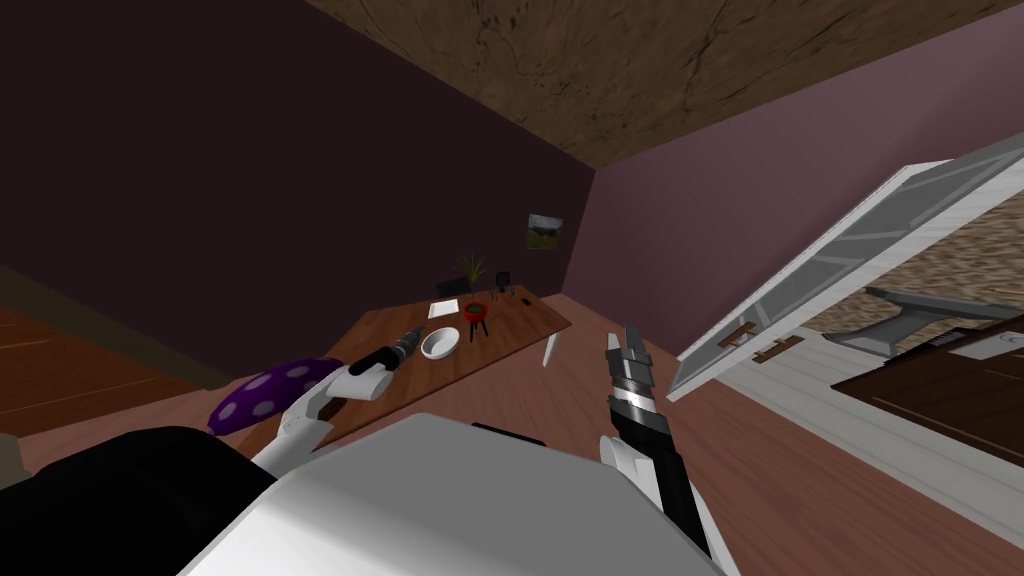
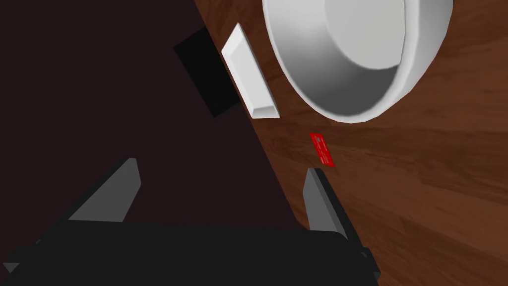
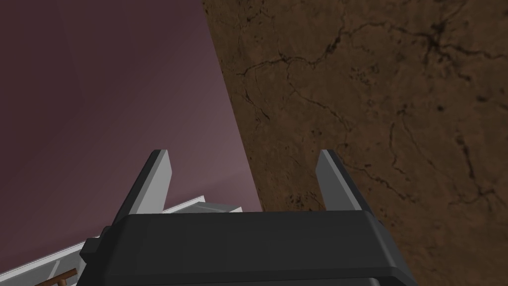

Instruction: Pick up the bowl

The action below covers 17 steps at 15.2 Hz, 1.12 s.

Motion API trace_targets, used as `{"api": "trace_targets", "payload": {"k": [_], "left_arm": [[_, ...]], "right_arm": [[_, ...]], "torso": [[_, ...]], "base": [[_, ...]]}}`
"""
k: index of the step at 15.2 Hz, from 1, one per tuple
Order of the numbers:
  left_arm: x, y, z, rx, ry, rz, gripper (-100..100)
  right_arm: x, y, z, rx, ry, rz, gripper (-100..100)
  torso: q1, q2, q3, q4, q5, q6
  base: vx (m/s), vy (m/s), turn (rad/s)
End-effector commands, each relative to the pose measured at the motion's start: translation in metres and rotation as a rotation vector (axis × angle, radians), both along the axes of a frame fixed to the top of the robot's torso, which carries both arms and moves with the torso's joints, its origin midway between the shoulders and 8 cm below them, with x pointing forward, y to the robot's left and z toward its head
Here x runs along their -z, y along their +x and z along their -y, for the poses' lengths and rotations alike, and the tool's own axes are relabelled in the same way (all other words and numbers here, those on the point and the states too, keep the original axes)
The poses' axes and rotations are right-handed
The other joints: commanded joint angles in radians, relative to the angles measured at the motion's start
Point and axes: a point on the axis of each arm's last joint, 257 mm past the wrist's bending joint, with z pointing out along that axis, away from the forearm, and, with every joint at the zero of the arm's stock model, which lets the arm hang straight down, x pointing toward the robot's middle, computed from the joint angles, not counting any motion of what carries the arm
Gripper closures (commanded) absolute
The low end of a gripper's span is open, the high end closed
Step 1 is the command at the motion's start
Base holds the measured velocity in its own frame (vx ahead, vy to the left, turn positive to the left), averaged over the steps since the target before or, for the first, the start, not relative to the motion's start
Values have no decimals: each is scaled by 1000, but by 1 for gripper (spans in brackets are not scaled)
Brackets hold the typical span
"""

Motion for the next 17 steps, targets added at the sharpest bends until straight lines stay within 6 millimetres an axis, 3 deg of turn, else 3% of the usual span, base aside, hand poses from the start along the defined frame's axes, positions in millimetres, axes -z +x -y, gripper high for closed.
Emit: {"api": "trace_targets", "payload": {"k": [1, 2, 3, 5, 6, 8, 9, 11, 14, 16, 17], "left_arm": [[14, -8, -12, -35, -25, -52, -100], [14, -8, -12, -35, -25, -53, -100], [26, -17, -27, -74, -55, -94, -100], [29, -19, -27, -79, -58, -110, -100], [41, -29, -40, -119, -89, -149, -100], [44, -31, -40, -124, -92, -164, -100], [55, -41, -52, -164, -126, -201, -100], [57, -44, -52, -168, -129, -215, -100], [79, -66, -71, -250, -199, -288, -100], [83, -70, -71, -257, -204, -308, -100], [93, -82, -78, -297, -241, -343, -100]], "right_arm": [[0, 0, 0, 0, 0, 0, 0], [0, 0, 0, 0, 0, 0, 0], [0, 0, 0, 0, 0, 0, 0], [0, 0, 0, 0, 0, 0, 0], [0, 0, 0, 0, 0, 0, 0], [0, 0, 0, 0, 0, 0, 0], [0, 0, 0, 0, 0, 0, 0], [0, 0, 0, 0, 0, 0, 0], [0, 0, 0, 0, 0, 0, 0], [0, 0, 0, 0, 0, 0, 0], [0, 0, 0, 0, 0, 0, 0]], "torso": [[0, 0, 0, 0, 0, 0], [0, 0, 0, 0, 0, 0], [0, 0, 0, 0, 0, 0], [0, 0, 0, 0, 0, 0], [0, 0, 0, 0, 0, 0], [0, -1, 0, 0, 0, 0], [0, 0, 0, 0, 0, 0], [0, -1, 0, 0, 0, 0], [0, -1, -1, 0, 0, 0], [-1, -2, -1, 0, 0, 0], [0, -2, -1, 0, 0, 0]], "base": [[38, -39, -42], [26, -26, -16], [34, -36, -52], [31, -29, -41], [36, -32, -53], [36, -28, -48], [34, -28, -56], [36, -31, -41], [51, -34, -76], [52, -32, -42], [48, -30, -56]]}}
